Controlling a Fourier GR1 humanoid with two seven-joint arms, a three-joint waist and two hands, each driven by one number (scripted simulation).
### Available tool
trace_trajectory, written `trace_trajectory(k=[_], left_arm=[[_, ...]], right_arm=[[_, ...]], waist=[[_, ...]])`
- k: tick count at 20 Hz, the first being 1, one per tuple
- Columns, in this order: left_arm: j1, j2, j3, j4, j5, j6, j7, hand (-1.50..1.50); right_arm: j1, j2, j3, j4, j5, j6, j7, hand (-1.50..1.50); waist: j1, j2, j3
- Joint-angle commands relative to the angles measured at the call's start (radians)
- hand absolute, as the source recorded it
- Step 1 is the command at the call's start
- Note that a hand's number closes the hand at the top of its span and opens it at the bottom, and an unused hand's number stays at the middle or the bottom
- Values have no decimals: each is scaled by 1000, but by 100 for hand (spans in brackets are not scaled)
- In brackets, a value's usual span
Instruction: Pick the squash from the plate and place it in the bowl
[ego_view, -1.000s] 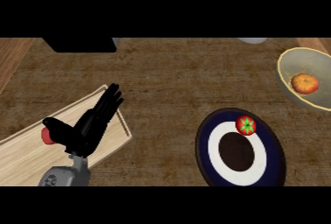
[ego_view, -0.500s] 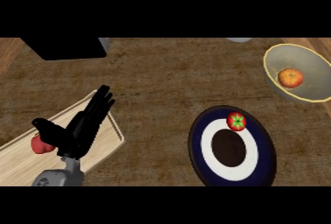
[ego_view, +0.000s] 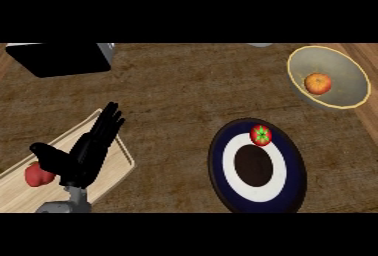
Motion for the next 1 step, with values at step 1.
trace_trajectory(k=[1], left_arm=[[4, -7, 12, -3, 2, 12, -15, 0]], right_arm=[[183, 83, 81, -73, 18, 245, -277, 150]], waist=[[-14, -1, 2]])
